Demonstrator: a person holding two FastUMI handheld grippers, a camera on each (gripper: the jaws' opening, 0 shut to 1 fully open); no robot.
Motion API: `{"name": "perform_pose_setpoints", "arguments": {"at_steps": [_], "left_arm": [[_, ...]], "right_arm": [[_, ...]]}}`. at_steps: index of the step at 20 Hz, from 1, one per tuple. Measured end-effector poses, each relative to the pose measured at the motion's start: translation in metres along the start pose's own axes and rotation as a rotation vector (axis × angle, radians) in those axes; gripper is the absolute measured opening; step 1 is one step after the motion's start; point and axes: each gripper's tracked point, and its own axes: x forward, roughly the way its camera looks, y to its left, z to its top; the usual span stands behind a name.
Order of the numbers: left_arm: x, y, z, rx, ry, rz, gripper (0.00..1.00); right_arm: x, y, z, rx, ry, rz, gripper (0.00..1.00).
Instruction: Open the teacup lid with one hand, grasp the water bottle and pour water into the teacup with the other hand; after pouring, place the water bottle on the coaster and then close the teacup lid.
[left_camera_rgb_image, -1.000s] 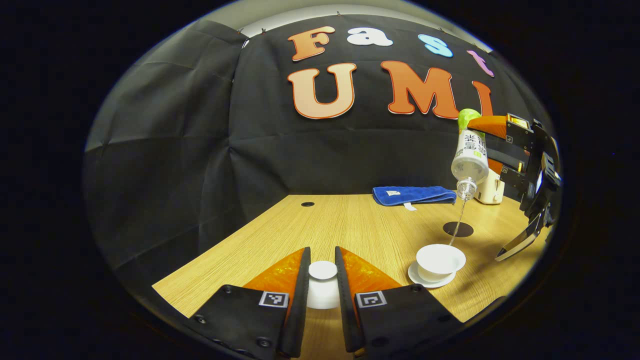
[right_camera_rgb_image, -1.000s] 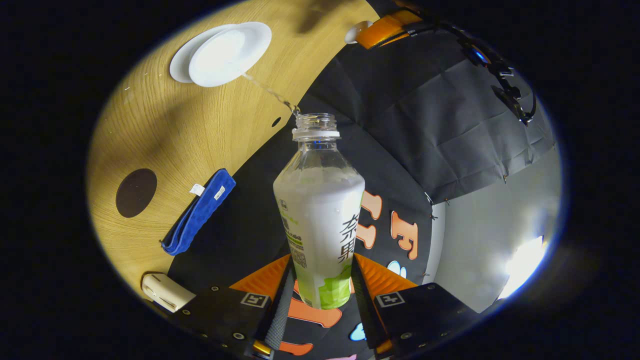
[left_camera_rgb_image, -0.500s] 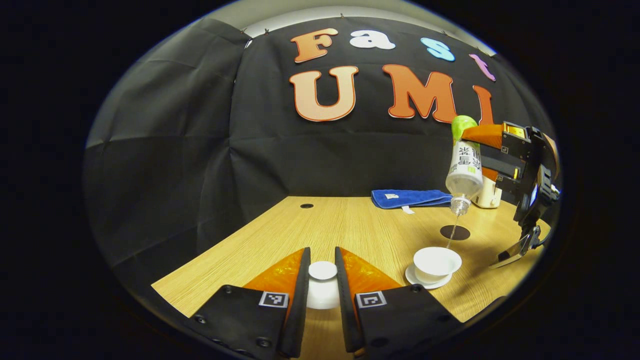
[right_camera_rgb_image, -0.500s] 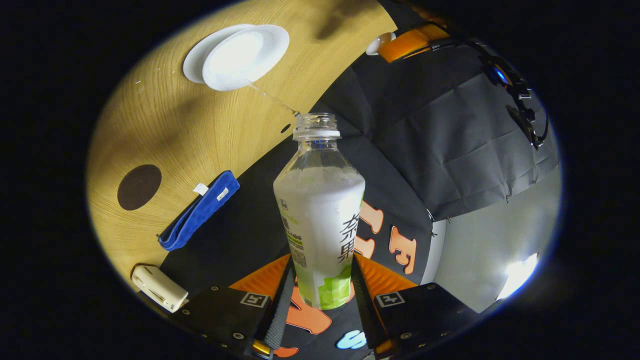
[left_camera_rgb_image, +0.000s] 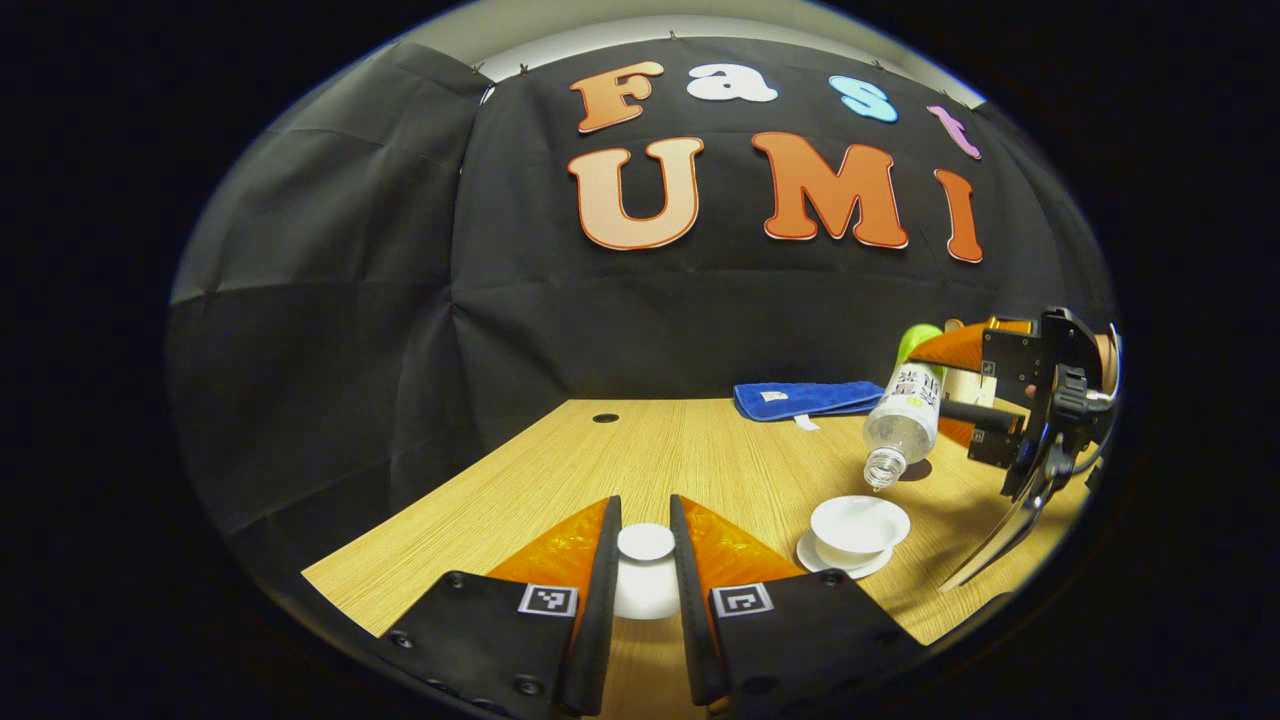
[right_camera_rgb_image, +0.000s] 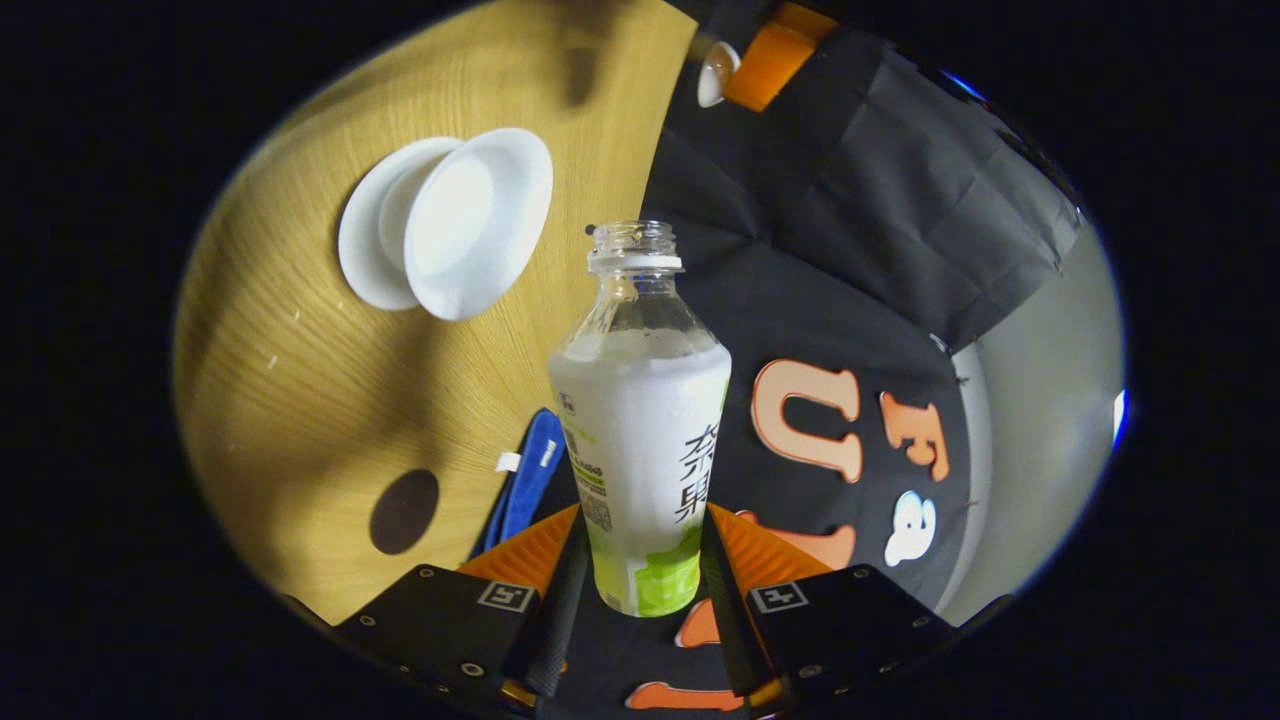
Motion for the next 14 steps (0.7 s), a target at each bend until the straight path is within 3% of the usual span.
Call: {"name": "perform_pose_setpoints", "arguments": {"at_steps": [4, 5, 8, 14], "left_arm": [[-0.001, -0.002, -0.001, -0.003, -0.001, -0.003, 0.35], [-0.001, -0.004, 0.000, 0.002, -0.001, -0.003, 0.31], [-0.001, -0.009, 0.000, 0.013, 0.003, -0.006, 0.35], [0.002, -0.022, 0.007, 0.027, -0.012, -0.016, 0.35]], "right_arm": [[0.001, 0.046, 0.002, 0.365, 0.033, 0.155, 0.64], [0.001, 0.048, 0.004, 0.404, 0.033, 0.153, 0.64], [-0.001, 0.053, 0.002, 0.541, 0.038, 0.170, 0.64], [0.005, 0.042, -0.017, 0.960, 0.059, 0.139, 0.64]]}}
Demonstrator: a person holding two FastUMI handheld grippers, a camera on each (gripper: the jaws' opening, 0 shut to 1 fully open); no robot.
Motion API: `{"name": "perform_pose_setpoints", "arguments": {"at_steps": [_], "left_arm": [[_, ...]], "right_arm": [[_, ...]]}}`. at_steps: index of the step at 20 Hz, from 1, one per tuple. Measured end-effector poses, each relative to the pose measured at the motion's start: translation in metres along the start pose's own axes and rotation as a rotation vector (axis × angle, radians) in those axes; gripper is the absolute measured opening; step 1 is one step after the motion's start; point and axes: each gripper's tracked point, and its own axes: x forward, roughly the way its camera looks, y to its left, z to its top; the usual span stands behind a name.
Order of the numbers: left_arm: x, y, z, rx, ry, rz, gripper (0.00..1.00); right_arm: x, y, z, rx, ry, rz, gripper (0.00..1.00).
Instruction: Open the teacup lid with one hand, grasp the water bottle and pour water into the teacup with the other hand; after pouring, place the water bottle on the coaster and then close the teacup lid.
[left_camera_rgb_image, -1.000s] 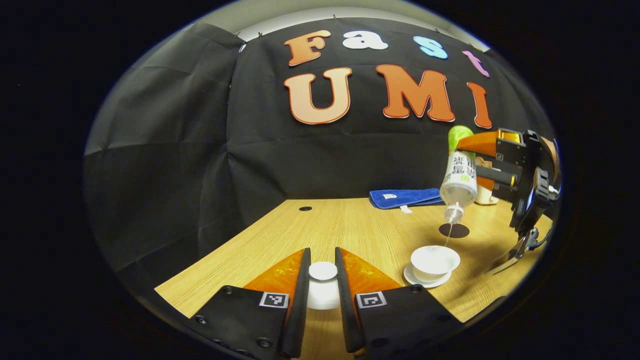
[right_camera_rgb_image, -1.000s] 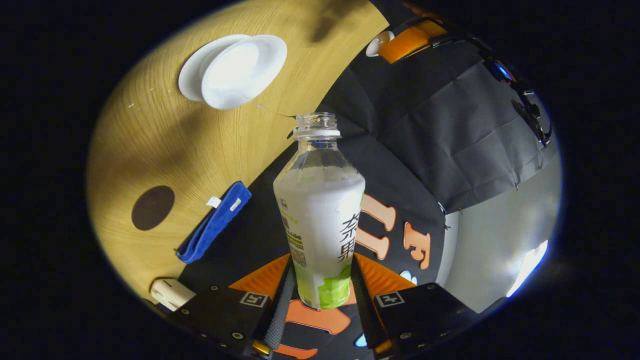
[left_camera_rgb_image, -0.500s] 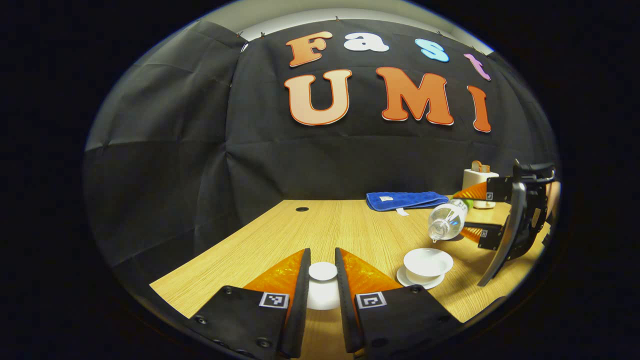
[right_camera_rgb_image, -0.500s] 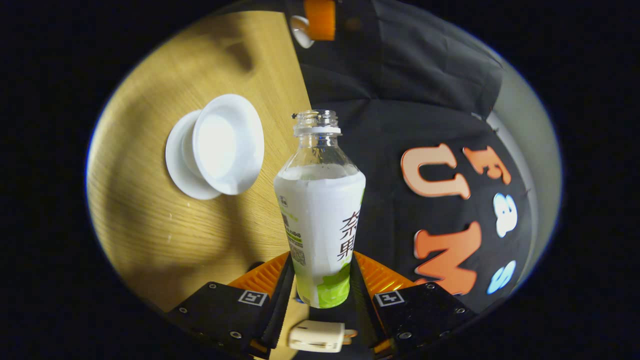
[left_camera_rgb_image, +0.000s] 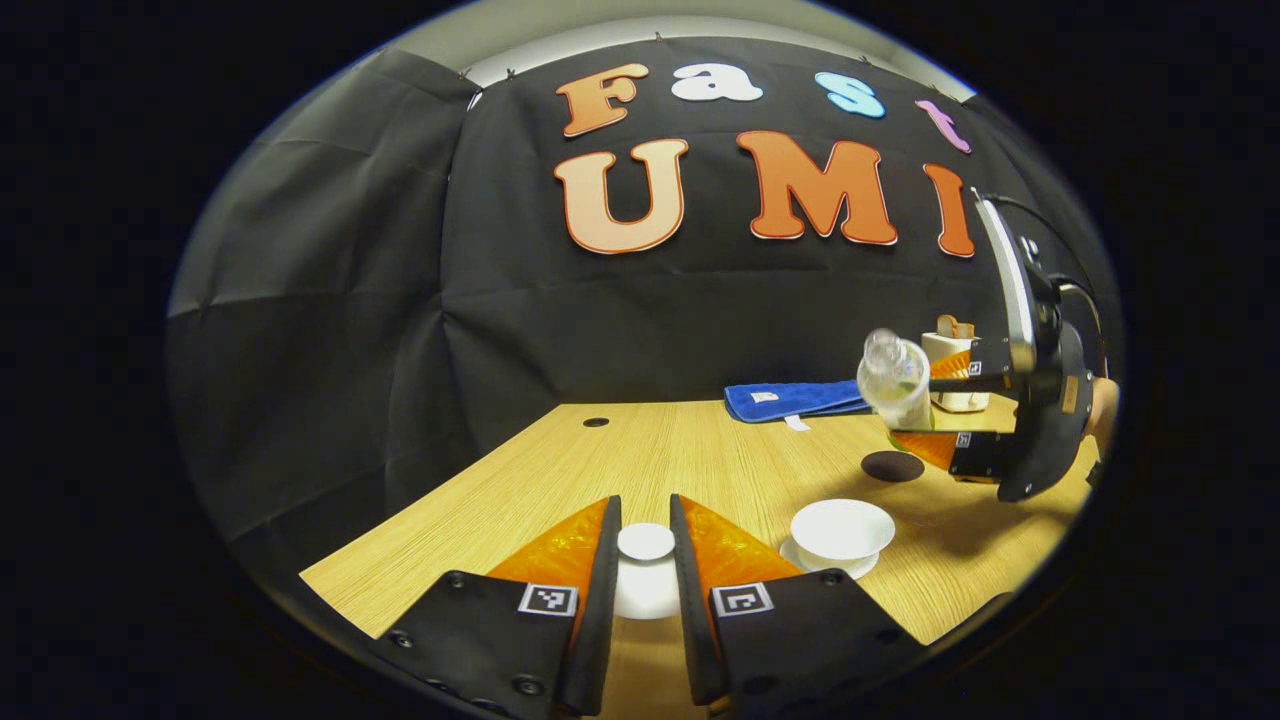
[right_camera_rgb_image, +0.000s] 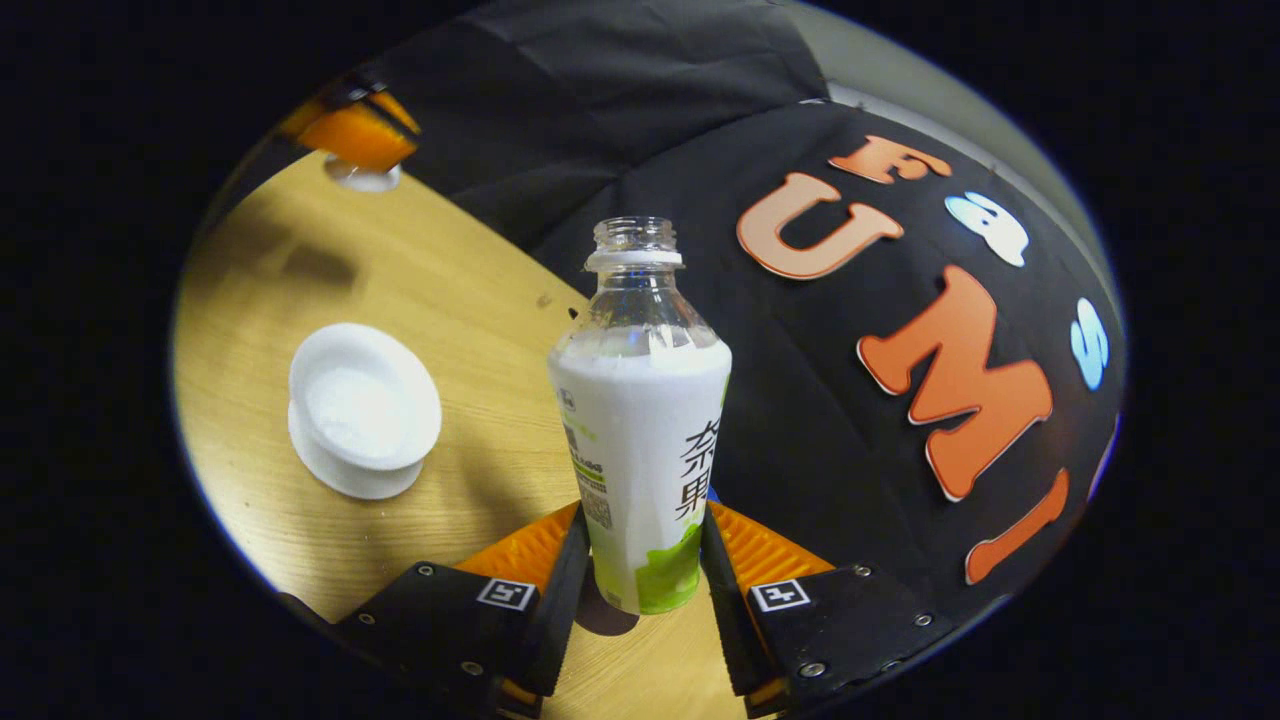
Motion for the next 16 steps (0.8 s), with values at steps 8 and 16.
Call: {"name": "perform_pose_setpoints", "arguments": {"at_steps": [8, 16], "left_arm": [[0.001, -0.016, 0.009, -0.001, -0.025, -0.014, 0.35], [0.000, -0.014, 0.002, -0.016, -0.017, 0.009, 0.31]], "right_arm": [[0.009, -0.044, -0.014, 0.563, 0.000, -0.026, 0.64], [0.030, -0.026, -0.062, 0.783, 0.098, 0.002, 0.64]]}}
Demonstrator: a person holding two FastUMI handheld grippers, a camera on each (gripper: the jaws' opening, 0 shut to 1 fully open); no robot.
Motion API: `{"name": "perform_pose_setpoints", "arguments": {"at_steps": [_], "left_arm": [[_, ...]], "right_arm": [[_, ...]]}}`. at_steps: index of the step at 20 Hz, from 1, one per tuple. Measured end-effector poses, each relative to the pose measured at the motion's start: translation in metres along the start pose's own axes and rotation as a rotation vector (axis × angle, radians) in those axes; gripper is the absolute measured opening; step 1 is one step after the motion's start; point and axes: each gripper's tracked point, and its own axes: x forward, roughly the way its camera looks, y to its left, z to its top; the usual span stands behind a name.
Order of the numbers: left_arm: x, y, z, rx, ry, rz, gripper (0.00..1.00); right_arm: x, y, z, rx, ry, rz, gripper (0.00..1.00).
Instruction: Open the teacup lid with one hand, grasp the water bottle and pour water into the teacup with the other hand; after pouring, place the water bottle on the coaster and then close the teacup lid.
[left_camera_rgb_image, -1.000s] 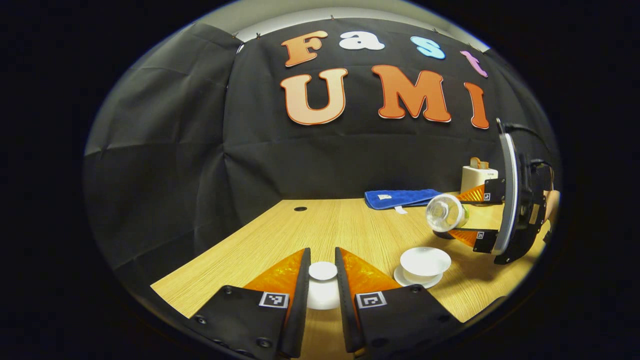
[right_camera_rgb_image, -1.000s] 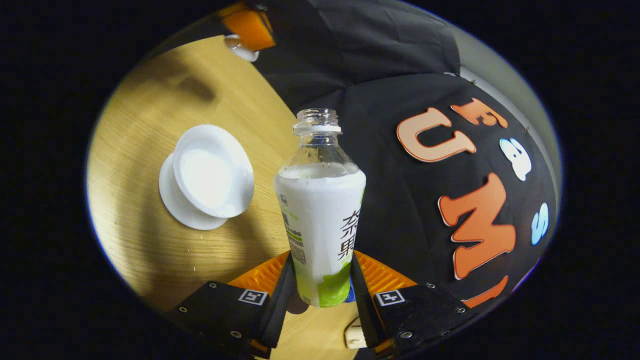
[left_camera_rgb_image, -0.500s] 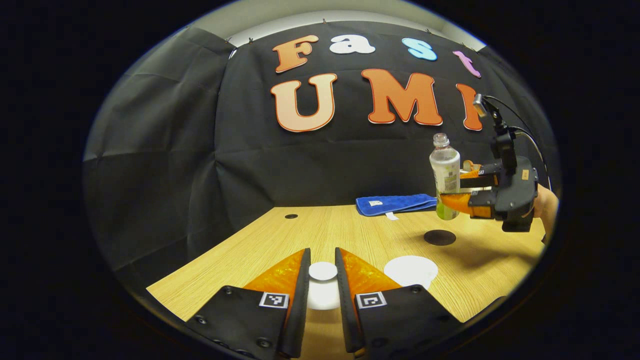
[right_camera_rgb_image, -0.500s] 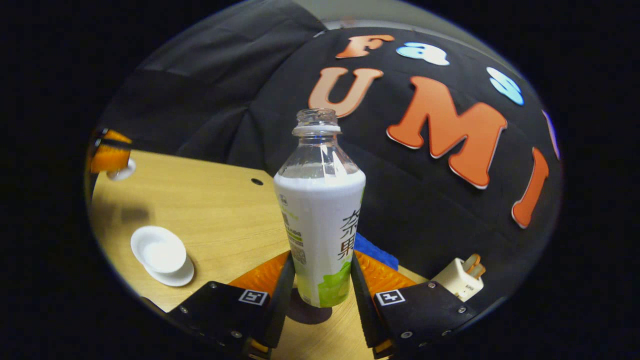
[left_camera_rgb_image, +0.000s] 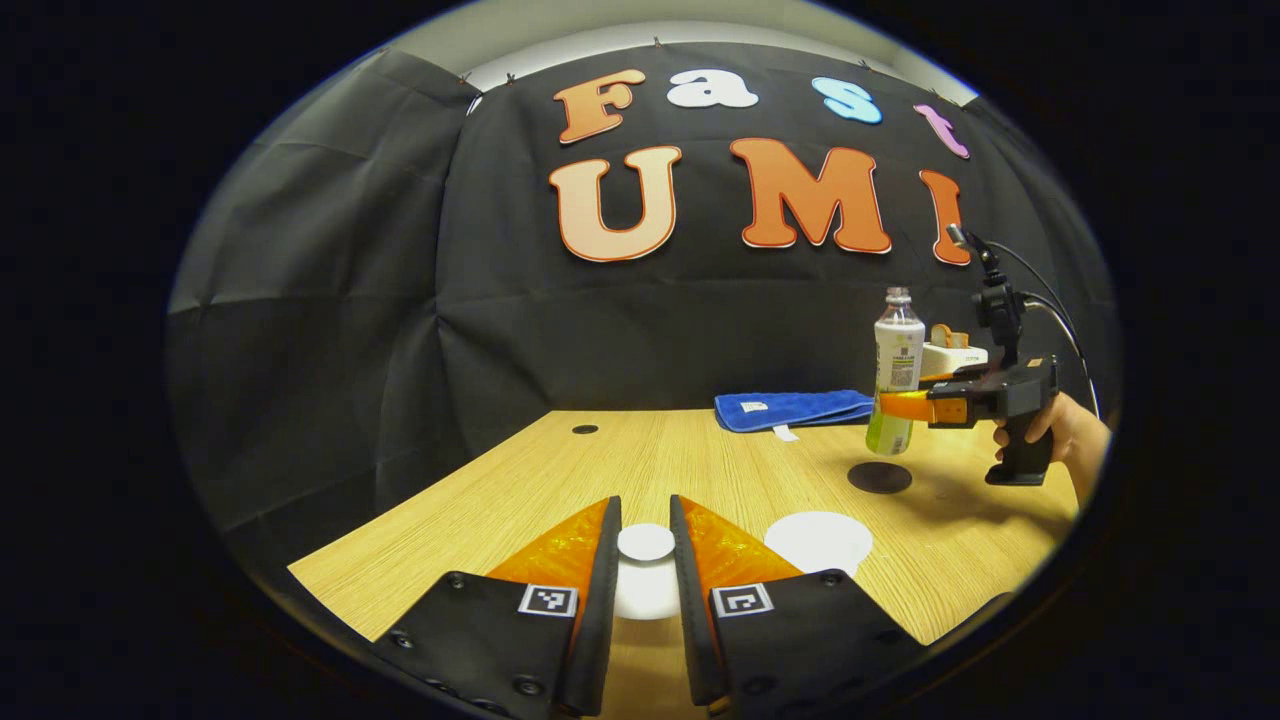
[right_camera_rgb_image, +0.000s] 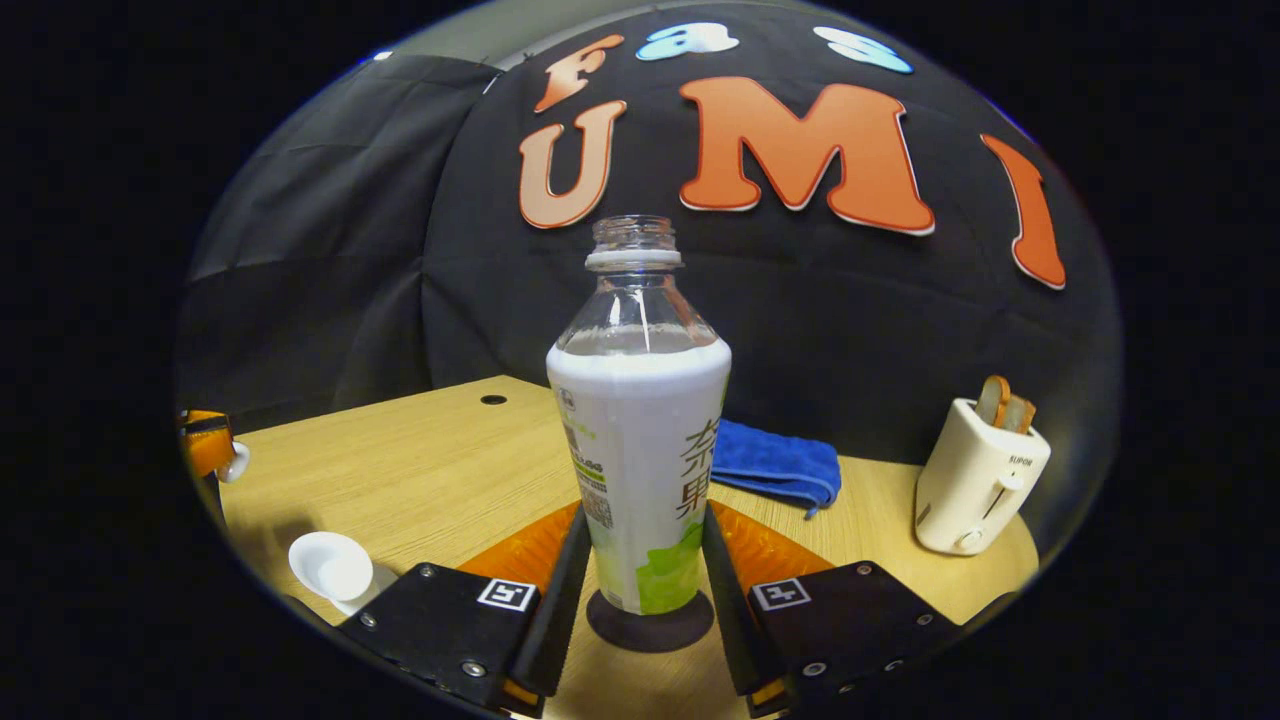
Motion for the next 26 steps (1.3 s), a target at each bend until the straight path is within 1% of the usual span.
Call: {"name": "perform_pose_setpoints", "arguments": {"at_steps": [1, 3, 6, 7, 8, 9, 10, 11, 12, 13, 14, 16, 17, 18, 19, 20, 21, 26], "left_arm": [[0.000, -0.001, 0.001, -0.001, -0.001, -0.003, 0.35], [-0.001, -0.004, 0.001, -0.008, -0.004, -0.010, 0.35], [0.000, -0.004, 0.000, -0.011, -0.001, -0.009, 0.35], [0.000, -0.004, -0.001, -0.015, 0.001, -0.009, 0.31], [0.001, -0.005, -0.003, -0.016, 0.003, -0.009, 0.31], [0.002, -0.007, -0.002, -0.018, 0.002, -0.013, 0.31], [0.002, -0.010, -0.003, -0.020, 0.002, -0.018, 0.35], [0.002, -0.014, -0.001, -0.025, -0.001, -0.025, 0.31], [0.003, -0.018, -0.001, -0.029, -0.002, -0.036, 0.35], [0.004, -0.024, 0.001, -0.035, -0.005, -0.047, 0.35], [0.005, -0.030, -0.001, -0.039, -0.004, -0.060, 0.35], [0.008, -0.043, 0.001, -0.055, -0.003, -0.088, 0.35], [0.010, -0.050, 0.004, -0.063, -0.007, -0.101, 0.35], [0.011, -0.057, 0.007, -0.066, -0.016, -0.117, 0.31], [0.012, -0.065, 0.011, -0.071, -0.029, -0.135, 0.35], [0.013, -0.073, 0.011, -0.075, -0.033, -0.155, 0.35], [0.015, -0.080, 0.013, -0.080, -0.037, -0.169, 0.35], [0.028, -0.107, 0.017, -0.088, -0.041, -0.213, 0.35]], "right_arm": [[0.003, -0.004, -0.007, 0.016, 0.011, -0.004, 0.64], [0.006, -0.007, -0.018, 0.044, 0.033, -0.007, 0.64], [0.010, -0.006, -0.029, 0.047, 0.055, -0.011, 0.64], [0.013, -0.005, -0.031, 0.041, 0.057, -0.013, 0.64], [0.015, -0.005, -0.034, 0.033, 0.061, -0.015, 0.64], [0.016, -0.005, -0.036, 0.029, 0.068, -0.021, 0.61], [0.015, -0.005, -0.040, 0.030, 0.075, -0.026, 0.64], [0.015, -0.005, -0.038, 0.044, 0.065, -0.029, 0.65], [0.013, -0.007, -0.041, 0.048, 0.070, -0.033, 0.64], [0.013, -0.010, -0.041, 0.050, 0.066, -0.036, 0.64], [0.014, -0.011, -0.044, 0.049, 0.077, -0.049, 0.66], [0.013, -0.011, -0.049, 0.062, 0.099, -0.052, 0.69], [0.012, -0.014, -0.050, 0.071, 0.096, -0.054, 0.71], [0.009, -0.016, -0.050, 0.082, 0.088, -0.055, 0.73], [0.003, -0.014, -0.051, 0.093, 0.081, -0.053, 0.77], [-0.001, -0.014, -0.050, 0.101, 0.076, -0.053, 0.83], [-0.007, -0.013, -0.048, 0.104, 0.072, -0.055, 0.86], [-0.043, -0.007, -0.035, 0.099, 0.019, -0.044, 0.91]]}}
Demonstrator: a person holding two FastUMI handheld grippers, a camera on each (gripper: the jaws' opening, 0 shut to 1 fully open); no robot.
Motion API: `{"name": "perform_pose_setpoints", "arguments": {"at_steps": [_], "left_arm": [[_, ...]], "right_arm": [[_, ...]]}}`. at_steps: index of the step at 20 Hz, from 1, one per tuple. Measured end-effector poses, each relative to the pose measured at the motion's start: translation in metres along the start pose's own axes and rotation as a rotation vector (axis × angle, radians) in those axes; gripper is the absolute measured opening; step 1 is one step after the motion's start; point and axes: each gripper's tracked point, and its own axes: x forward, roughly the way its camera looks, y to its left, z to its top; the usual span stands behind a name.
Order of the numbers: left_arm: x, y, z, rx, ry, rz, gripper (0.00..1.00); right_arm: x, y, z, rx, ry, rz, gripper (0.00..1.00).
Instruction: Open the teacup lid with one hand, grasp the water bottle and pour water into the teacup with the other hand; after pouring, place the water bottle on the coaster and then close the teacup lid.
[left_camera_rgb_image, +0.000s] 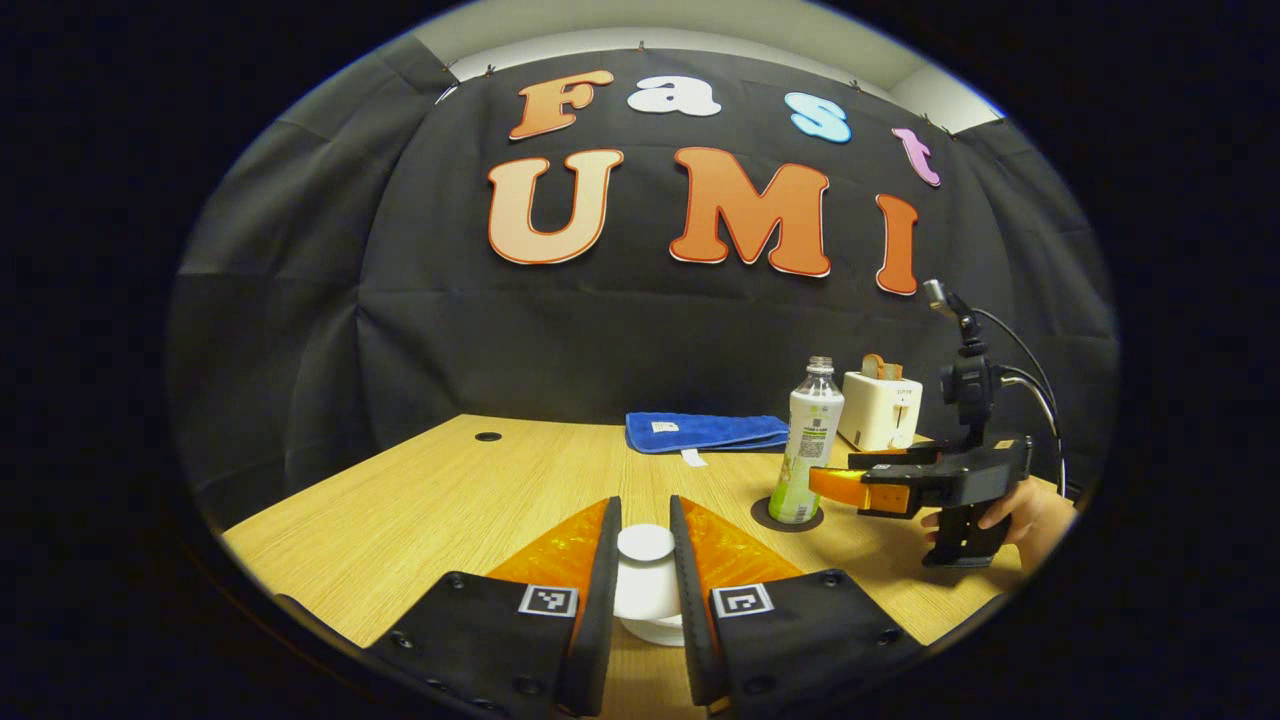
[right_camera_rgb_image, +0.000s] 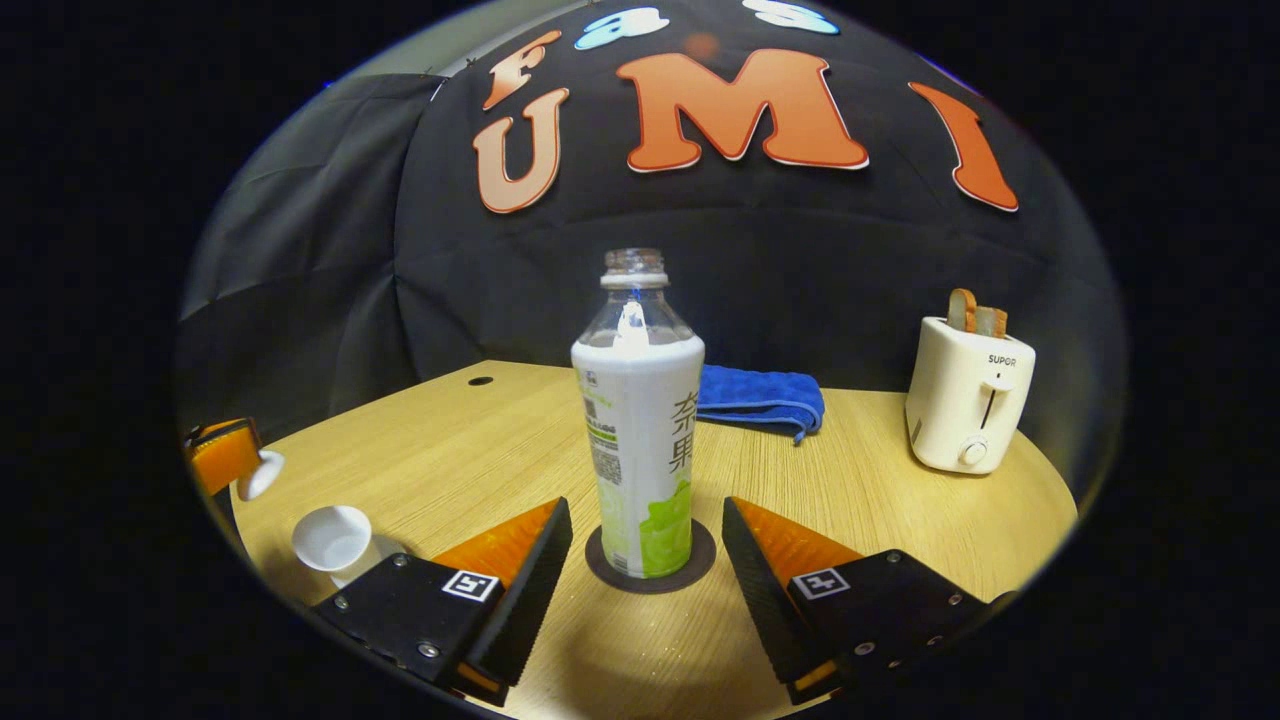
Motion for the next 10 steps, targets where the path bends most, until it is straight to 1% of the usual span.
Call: {"name": "perform_pose_setpoints", "arguments": {"at_steps": [3, 4, 5, 6, 9, 10], "left_arm": [[0.012, -0.015, -0.008, 0.019, 0.004, -0.035, 0.35], [0.016, -0.017, -0.015, 0.026, 0.023, -0.043, 0.31], [0.019, -0.018, -0.023, 0.034, 0.048, -0.043, 0.35], [0.022, -0.020, -0.027, 0.040, 0.061, -0.046, 0.35], [0.027, -0.022, -0.044, 0.050, 0.098, -0.031, 0.35], [0.028, -0.021, -0.051, 0.044, 0.119, -0.026, 0.32]], "right_arm": [[-0.027, 0.008, 0.007, -0.037, -0.038, 0.016, 0.92], [-0.034, 0.010, 0.008, -0.051, -0.045, 0.021, 0.92], [-0.041, 0.011, 0.008, -0.060, -0.051, 0.022, 0.92], [-0.047, 0.010, 0.008, -0.062, -0.055, 0.024, 0.92], [-0.064, 0.009, 0.010, -0.044, -0.070, 0.038, 0.93], [-0.069, 0.007, 0.010, -0.038, -0.077, 0.035, 0.93]]}}
